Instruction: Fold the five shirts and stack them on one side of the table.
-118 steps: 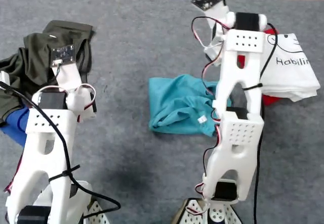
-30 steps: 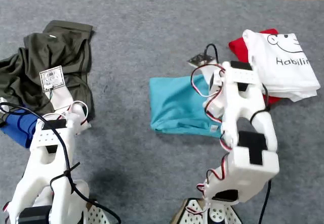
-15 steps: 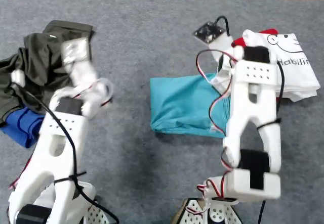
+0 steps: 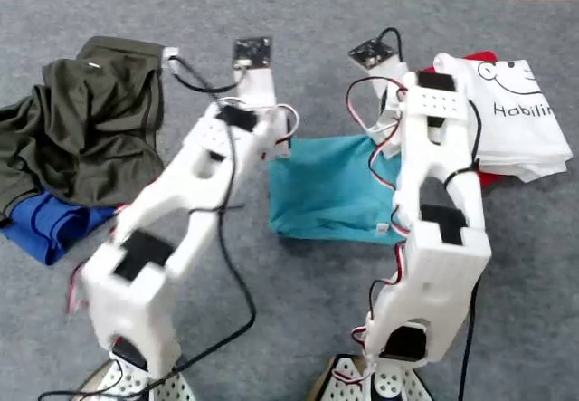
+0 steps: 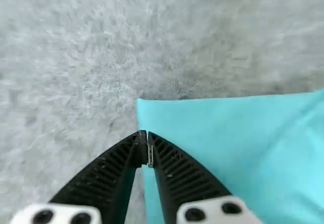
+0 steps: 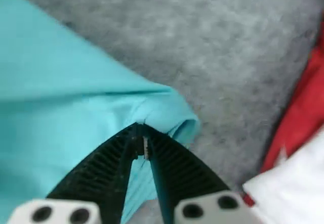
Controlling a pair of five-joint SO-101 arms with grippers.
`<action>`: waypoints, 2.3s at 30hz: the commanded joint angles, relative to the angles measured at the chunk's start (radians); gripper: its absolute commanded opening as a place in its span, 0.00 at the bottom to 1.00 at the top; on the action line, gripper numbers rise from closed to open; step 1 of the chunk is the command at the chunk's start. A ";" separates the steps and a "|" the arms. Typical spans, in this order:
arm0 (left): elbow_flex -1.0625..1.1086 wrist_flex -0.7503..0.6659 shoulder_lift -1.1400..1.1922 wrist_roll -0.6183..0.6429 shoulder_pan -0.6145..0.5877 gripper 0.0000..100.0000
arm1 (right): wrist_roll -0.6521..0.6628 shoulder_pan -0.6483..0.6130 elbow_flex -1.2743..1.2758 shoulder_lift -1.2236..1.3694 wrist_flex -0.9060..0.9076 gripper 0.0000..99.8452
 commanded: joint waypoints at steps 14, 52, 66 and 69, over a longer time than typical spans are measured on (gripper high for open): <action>-0.374 0.078 0.341 -0.005 0.025 0.02 | 0.226 0.094 -0.271 0.128 0.084 0.00; -0.163 0.064 0.160 -0.002 -0.011 0.02 | 0.282 0.157 0.825 -0.527 -0.186 0.00; -0.302 0.270 0.074 -0.084 -0.012 0.02 | 0.236 0.051 0.420 -0.536 0.097 0.00; -0.253 0.305 -0.018 -0.106 -0.014 0.02 | 0.221 0.051 0.311 -0.526 0.140 0.00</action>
